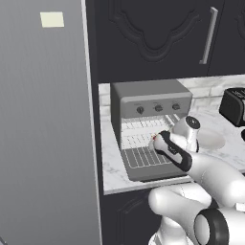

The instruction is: Open the toaster oven door. Place the bread on the top rack in the toaster oven and place the steak on the bottom rack.

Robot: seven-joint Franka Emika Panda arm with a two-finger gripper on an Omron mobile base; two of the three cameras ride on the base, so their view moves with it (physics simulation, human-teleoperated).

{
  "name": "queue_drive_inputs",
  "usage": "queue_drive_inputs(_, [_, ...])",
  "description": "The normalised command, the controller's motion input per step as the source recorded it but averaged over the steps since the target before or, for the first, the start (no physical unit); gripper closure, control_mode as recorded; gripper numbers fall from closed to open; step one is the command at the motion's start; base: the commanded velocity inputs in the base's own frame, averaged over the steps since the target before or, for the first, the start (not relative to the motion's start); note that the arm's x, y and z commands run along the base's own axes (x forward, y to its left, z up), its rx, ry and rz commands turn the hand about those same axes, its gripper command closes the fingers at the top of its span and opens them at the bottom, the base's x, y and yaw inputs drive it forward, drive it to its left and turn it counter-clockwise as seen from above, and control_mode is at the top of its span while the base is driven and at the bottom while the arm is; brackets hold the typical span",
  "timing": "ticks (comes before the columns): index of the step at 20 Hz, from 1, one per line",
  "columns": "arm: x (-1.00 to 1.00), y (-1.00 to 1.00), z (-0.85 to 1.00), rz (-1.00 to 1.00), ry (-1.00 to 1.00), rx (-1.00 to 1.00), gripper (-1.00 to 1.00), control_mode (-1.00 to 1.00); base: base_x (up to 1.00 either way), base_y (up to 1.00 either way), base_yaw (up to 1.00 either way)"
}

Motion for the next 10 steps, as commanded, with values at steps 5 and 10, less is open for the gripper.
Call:
queue_drive_inputs(5, [0.06, 0.00, -0.10, 0.00, 0.00, 0.00, -1.00, -1.00, 0.00, 0.00, 0.00])
queue_drive_inputs(10, [0.00, -0.02, -0.01, 0.00, 0.00, 0.00, -1.00, -1.00, 0.00, 0.00, 0.00])
